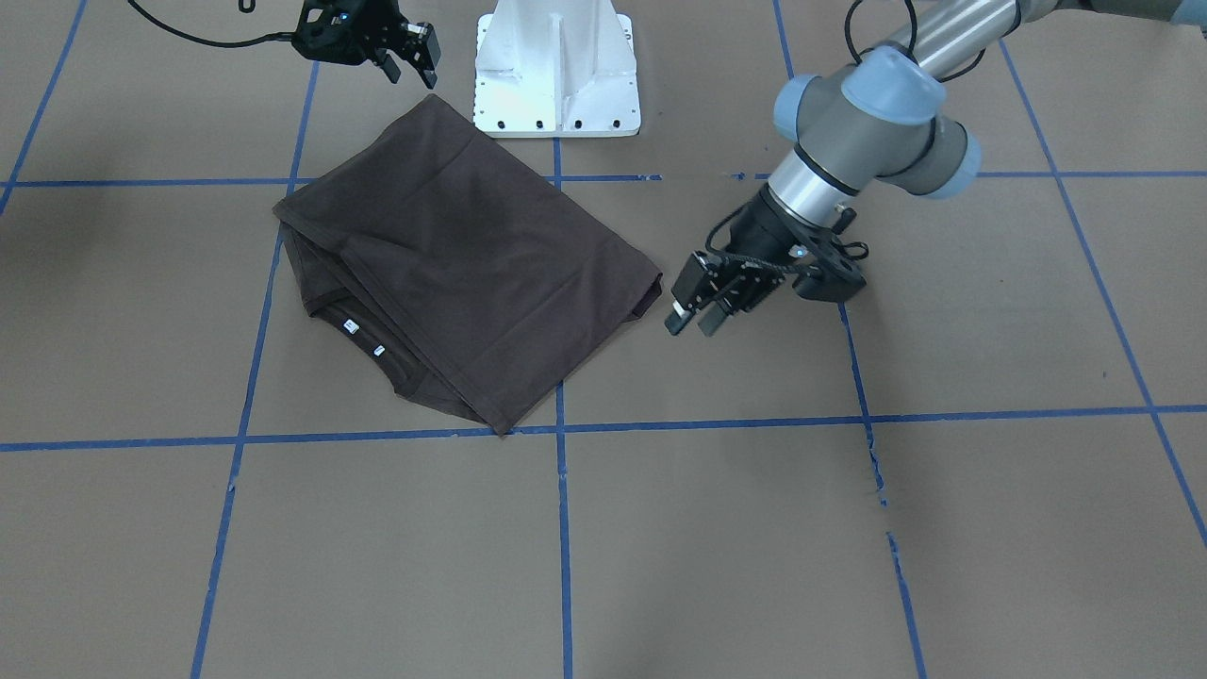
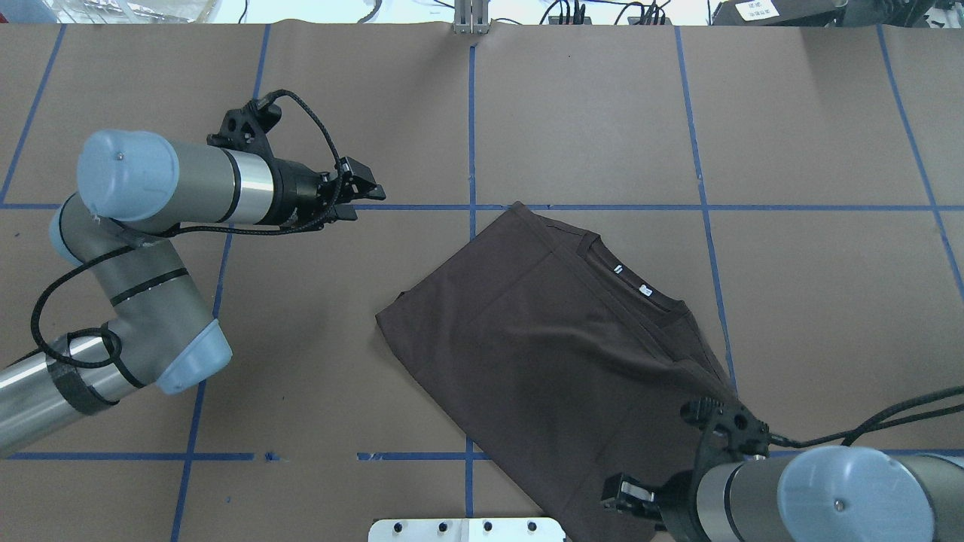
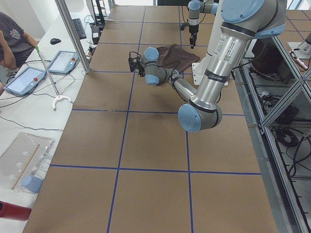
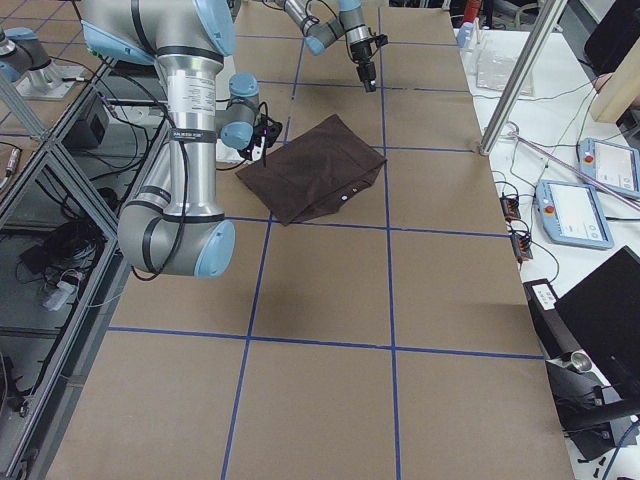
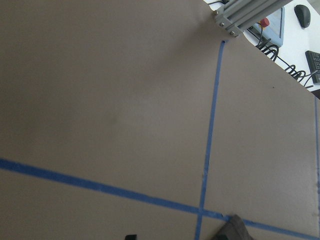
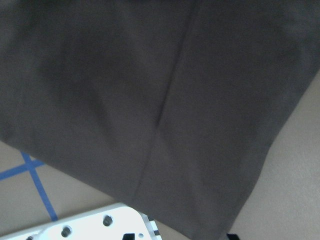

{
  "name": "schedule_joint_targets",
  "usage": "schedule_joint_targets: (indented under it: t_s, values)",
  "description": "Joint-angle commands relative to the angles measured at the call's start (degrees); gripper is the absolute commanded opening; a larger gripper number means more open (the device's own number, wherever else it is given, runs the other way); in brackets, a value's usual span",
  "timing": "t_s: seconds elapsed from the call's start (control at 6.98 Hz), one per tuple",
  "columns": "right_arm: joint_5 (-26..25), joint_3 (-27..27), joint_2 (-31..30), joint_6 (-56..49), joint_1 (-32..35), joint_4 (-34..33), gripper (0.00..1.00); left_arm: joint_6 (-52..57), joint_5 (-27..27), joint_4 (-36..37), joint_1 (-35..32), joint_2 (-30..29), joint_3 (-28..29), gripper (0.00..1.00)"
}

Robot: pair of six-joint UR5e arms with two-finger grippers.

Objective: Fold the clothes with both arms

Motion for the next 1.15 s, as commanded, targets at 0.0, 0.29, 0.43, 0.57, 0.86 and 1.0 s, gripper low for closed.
schedule_joint_targets:
  t_s: [0.0, 0.29, 0.43, 0.57, 0.86, 1.0]
  values:
    - [-0.2, -0.5, 2.8, -0.2, 6.9, 0.0, 1.00, -4.7, 10.2, 8.9, 8.5, 0.9, -1.8, 0.60]
    - [-1.1, -2.9, 5.1, -0.4, 7.4, 0.1, 1.00, -4.7, 10.7, 14.8, 11.3, 0.5, -1.9, 0.54]
    - [-1.1, -3.2, 5.4, -0.3, 7.5, 0.1, 1.00, -4.7, 10.7, 17.3, 11.5, 0.3, -2.1, 0.54]
    - [-1.2, -3.3, 5.5, -0.3, 7.5, 0.1, 1.00, -4.4, 10.8, 19.4, 11.5, 0.4, -2.4, 0.53]
    - [-1.6, -4.2, 5.5, -0.3, 7.4, 0.3, 1.00, -4.1, 10.7, 19.4, 11.7, 0.4, -2.4, 0.46]
    - [-1.7, -4.2, 5.5, -0.2, 7.3, 0.3, 1.00, -4.1, 10.7, 19.4, 12.0, 0.1, -2.4, 0.43]
